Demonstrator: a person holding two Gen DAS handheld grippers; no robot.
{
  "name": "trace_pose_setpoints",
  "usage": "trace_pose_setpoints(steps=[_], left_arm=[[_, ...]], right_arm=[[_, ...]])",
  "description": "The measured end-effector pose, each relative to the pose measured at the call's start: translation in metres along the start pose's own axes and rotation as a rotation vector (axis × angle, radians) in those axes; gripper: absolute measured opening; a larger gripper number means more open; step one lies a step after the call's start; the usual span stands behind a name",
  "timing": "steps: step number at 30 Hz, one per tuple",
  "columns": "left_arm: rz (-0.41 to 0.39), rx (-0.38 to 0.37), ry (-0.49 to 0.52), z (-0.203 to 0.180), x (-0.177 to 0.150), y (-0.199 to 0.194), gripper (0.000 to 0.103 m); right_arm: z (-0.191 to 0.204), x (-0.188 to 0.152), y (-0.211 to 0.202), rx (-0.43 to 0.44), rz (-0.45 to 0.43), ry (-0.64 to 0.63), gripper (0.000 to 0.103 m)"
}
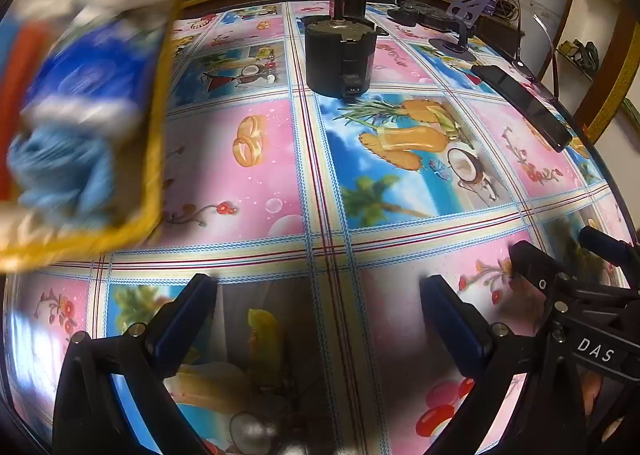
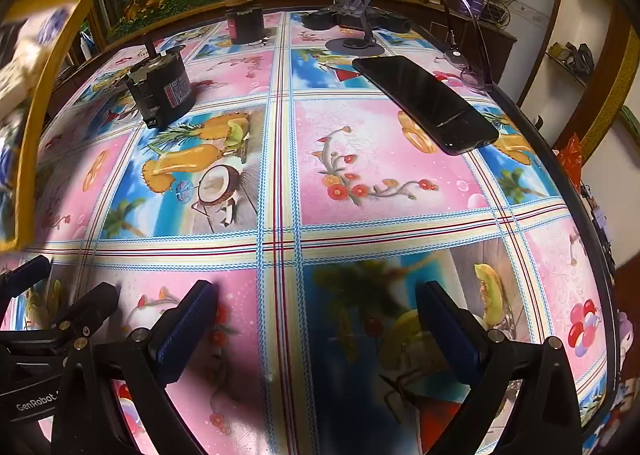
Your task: Organize soft objects
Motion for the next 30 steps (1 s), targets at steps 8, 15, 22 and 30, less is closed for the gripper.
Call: trace_pose_setpoints(steps=[8,15,22,30], left_arm=[[0.005,0.002,0.001,-0.0003,0.0005,0.0005,0.103],[0.004,0.003,0.002,0.0012,0.001,-0.0023,0.103],[0.003,0.001,0.001,0.0024,0.0014,-0.0039,0.103],[0.003,0.001,0.001,0.0023,0.0015,-0.0039,0.103]], right_arm=[[-0.0006,-0.0003,0.0003,0.004,0.005,0.002,0.102],[-0.0009,-0.0003,0.0008,0.002,0.007,0.001,0.102],[-0.0005,0.0003,0.0013,0.002,0.005,0.001,0.102],[-0.0005,0.0002,0.0013,0.002,0.005,0.001,0.102]])
Point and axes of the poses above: each gripper's, at about its wrist camera, not at the fingertips, and y roughly the way its jaws point, z to its left, x to its top, the point moved 1 cm from there along y, roughly the way its jaws point, and after that the axes turned 4 degrees about -x, right-handed, at the moved point
